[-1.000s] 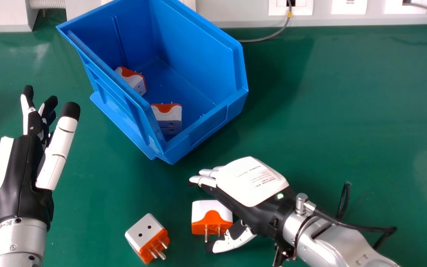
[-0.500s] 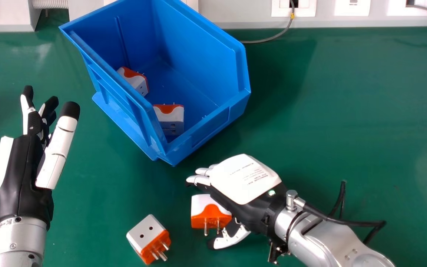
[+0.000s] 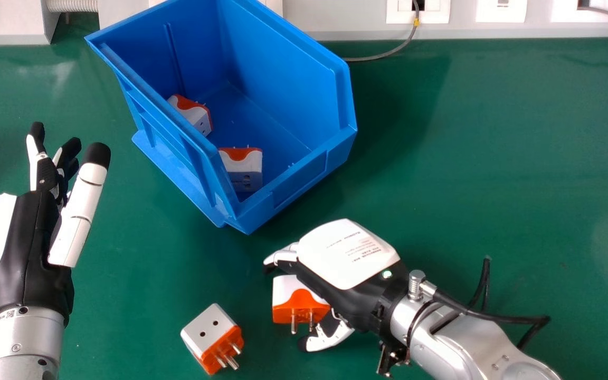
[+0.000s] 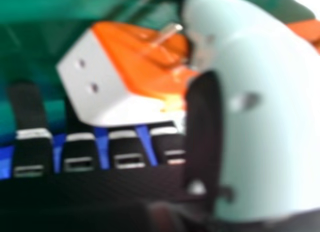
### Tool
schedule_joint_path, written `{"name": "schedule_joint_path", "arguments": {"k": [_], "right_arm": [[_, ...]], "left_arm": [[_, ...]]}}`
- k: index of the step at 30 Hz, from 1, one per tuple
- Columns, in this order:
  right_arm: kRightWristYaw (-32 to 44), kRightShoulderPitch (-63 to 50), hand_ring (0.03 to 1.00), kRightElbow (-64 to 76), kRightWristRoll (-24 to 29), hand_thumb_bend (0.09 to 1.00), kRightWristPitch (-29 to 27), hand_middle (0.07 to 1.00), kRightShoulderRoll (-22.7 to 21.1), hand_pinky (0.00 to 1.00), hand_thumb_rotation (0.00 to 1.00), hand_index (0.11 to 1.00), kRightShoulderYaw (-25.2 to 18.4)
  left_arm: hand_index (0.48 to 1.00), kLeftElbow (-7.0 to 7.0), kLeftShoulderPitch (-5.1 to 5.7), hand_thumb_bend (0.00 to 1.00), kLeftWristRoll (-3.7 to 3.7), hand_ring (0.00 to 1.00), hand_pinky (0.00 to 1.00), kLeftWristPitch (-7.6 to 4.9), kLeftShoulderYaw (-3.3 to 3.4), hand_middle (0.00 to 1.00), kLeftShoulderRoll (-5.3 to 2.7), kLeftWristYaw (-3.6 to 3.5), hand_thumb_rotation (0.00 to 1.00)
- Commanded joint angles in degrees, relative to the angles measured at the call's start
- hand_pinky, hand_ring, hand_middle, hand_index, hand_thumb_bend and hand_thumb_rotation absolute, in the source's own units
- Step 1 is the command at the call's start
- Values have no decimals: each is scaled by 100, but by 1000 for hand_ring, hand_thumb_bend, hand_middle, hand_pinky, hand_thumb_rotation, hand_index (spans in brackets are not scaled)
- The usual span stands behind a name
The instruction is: Pick all objects and put in blue box
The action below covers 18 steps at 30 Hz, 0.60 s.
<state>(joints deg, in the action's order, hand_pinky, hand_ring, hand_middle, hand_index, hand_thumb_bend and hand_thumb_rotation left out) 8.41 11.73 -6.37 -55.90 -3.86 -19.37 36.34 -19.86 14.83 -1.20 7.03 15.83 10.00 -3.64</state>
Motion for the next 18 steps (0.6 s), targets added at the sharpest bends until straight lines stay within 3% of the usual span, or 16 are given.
{"name": "schedule_joint_path", "arguments": {"k": [1,7,11,15,18], "right_arm": [[52,-106,528,-225,90,479,4,588,-82,403,66,623,-34],[3,-112,458,-337,330,500,-20,533,-42,235,26,539,-99],[55,-54,450,-351,308,503,58,525,-40,206,21,526,-76],[81,-35,291,-302,260,511,172,492,-26,141,10,501,-72],[73,-14,257,-342,308,513,168,488,-14,127,8,496,-84]], "left_arm": [[961,-203,-52,711,-69,975,914,-19,51,964,46,-2,849],[958,-202,-52,715,-52,974,912,-18,53,961,52,-18,843],[958,-211,-45,715,-57,974,911,-15,65,961,62,-34,842],[957,-218,-50,717,-69,973,910,1,76,959,66,-45,839],[957,-216,-46,717,-64,973,909,-1,81,959,66,-48,839]]}}
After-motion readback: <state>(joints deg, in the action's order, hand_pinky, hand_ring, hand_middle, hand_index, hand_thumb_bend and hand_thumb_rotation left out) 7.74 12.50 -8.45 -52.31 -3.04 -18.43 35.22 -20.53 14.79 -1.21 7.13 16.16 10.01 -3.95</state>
